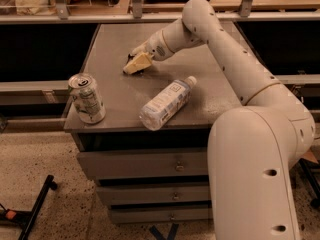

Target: Move rxbar chocolate near blue plastic bottle

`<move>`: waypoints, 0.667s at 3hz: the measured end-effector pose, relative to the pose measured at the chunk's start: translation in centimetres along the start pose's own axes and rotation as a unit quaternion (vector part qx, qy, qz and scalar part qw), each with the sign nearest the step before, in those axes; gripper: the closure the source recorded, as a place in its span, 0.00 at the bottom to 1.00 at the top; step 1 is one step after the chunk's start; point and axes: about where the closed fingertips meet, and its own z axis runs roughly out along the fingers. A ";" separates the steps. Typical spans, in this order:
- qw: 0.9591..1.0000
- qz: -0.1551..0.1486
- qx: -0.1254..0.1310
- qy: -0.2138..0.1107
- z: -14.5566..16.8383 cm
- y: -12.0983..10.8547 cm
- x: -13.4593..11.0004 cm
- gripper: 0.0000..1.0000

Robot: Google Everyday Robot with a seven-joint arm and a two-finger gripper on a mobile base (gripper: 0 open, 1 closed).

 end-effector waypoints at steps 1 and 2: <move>1.000 -0.001 0.003 -0.004 -0.2 -0.2 0.0 0.86; 1.000 -0.001 0.003 -0.004 -0.2 -0.2 0.0 1.00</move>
Offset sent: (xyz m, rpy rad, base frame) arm 0.0144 -0.0226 0.0381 0.0513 -0.0760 -0.0282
